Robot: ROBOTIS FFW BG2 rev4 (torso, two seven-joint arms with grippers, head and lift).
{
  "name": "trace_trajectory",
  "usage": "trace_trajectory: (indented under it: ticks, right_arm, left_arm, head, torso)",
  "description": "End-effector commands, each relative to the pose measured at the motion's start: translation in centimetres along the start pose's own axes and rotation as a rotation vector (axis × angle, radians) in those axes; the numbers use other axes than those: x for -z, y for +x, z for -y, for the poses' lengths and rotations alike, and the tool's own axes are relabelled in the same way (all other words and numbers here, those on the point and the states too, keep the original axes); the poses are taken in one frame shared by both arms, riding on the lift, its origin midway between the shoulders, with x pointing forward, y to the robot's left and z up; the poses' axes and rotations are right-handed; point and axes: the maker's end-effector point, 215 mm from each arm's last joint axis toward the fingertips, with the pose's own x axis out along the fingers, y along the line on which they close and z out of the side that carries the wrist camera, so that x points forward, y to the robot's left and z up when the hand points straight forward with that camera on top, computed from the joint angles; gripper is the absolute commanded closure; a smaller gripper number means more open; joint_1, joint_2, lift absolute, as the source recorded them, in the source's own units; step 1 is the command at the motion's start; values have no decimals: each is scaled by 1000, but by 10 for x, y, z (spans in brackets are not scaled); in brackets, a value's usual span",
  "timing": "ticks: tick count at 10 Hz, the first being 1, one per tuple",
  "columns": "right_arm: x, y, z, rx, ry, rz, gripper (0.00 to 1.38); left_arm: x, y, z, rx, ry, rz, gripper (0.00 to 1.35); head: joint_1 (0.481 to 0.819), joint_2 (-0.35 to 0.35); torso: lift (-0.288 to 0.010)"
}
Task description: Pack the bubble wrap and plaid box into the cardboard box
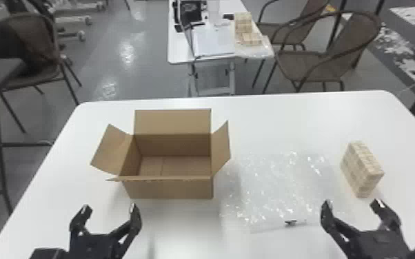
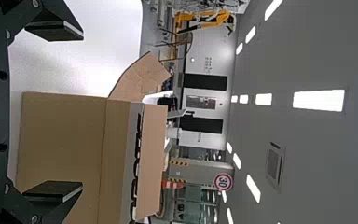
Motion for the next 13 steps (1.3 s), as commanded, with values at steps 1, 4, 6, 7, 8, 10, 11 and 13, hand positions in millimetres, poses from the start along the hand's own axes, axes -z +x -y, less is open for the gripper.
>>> trace_trajectory:
  ticks: [1, 4, 6, 7, 8, 10, 11, 13]
  right_arm:
    - [-1, 2, 0, -1, 1, 3, 202]
    - [0, 3, 0, -3, 6, 4, 202]
    - [-1, 3, 0, -4, 9, 4, 202]
    - [0, 3, 0, -3, 9, 2, 202]
    - [1, 3, -1, -2, 13, 2, 202]
    - [3, 3, -2, -6, 17, -1, 202]
    - [3, 3, -2, -8, 17, -1, 202]
    - [4, 2, -2, -7, 19, -4, 202]
  left_arm:
    - [-1, 2, 0, 2, 0, 4, 167]
    - [-4, 6, 4, 15, 0, 12, 167]
    - [-3, 5, 3, 16, 2, 10, 167]
    - [-3, 5, 4, 18, 2, 9, 167]
    - [-3, 4, 4, 17, 1, 9, 167]
    - [-5, 2, -5, 1, 1, 15, 167]
    - [-9, 2, -14, -24, -13, 24, 167]
    - [-30, 7, -45, -71, 19, 36, 167]
  head:
    - [695, 86]
    - [695, 84]
    - [695, 81]
    - [695, 81]
    - [695, 81]
    - [695, 83]
    - [695, 89]
    - [695, 115]
  torso:
    - [-122]
    - [-122]
    - [-122]
    - [-122]
    - [-122]
    - [-122]
    - [-122]
    - [-122]
